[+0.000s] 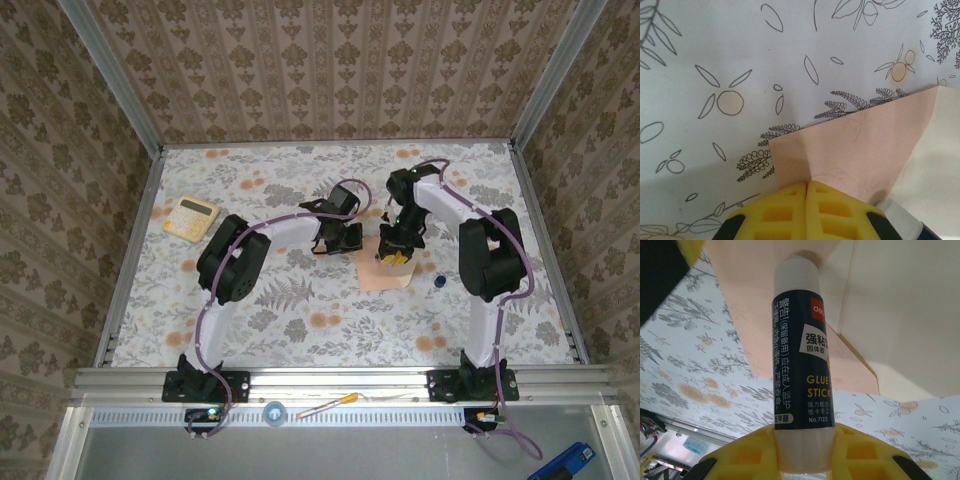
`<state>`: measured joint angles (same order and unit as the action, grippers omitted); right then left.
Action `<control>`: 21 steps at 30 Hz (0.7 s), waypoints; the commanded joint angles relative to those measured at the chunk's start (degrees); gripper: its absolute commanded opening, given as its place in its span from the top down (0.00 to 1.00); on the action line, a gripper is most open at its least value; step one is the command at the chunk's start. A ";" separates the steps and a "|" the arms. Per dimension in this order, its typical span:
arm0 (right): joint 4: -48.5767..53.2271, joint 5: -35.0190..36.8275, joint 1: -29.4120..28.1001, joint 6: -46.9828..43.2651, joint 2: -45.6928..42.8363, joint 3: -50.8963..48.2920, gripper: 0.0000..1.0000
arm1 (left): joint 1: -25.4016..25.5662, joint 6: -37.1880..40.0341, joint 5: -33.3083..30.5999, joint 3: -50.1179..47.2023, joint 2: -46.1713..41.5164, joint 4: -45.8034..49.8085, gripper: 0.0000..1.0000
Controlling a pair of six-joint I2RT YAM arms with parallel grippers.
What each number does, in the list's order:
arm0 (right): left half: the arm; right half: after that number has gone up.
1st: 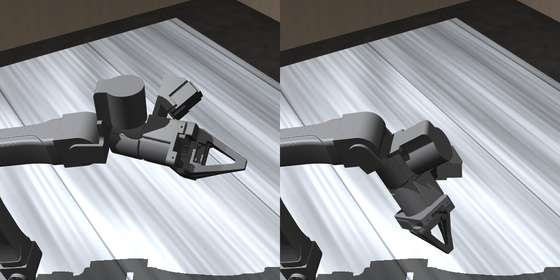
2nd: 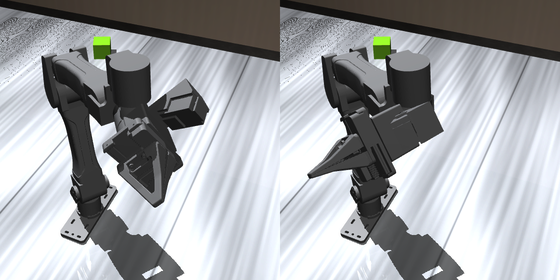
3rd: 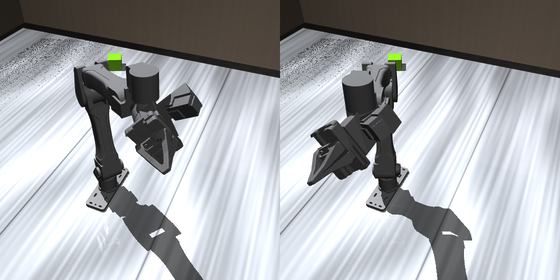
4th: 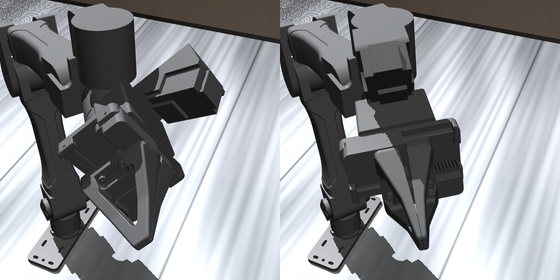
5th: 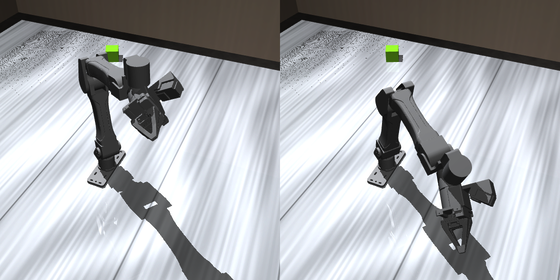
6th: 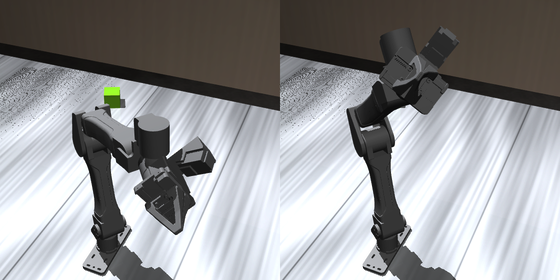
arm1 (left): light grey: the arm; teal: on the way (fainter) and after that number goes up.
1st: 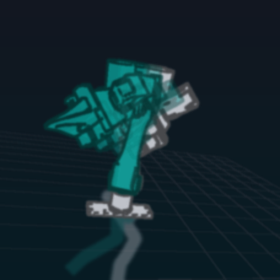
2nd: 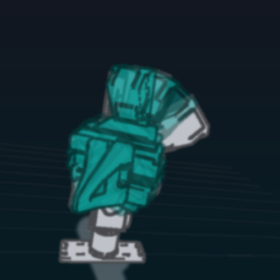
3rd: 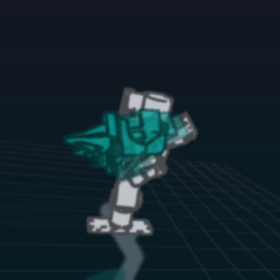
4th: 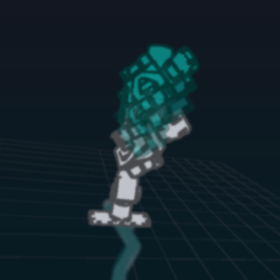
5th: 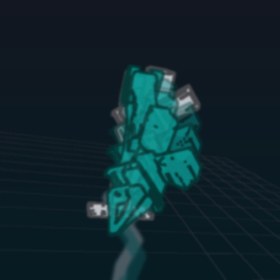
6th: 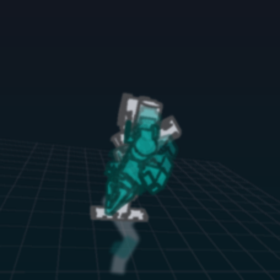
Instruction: Place the letter into the envelope and seal it
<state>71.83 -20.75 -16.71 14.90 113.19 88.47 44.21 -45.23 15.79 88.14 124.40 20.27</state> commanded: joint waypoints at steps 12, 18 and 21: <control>3.59 3.76 -1.93 -1.87 -5.94 -6.96 1.00 | -0.01 0.59 -0.10 -0.01 -0.03 2.61 1.00; 2.61 3.92 -1.56 -1.63 -0.28 -2.69 1.00 | 0.00 0.94 0.08 0.06 -0.21 2.36 1.00; 2.80 4.29 -1.18 -1.54 2.31 0.79 1.00 | 0.00 1.10 0.07 -0.10 -0.36 2.38 1.00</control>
<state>75.64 -18.44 -18.46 13.58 112.05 86.39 44.21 -45.23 15.84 88.14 124.40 20.29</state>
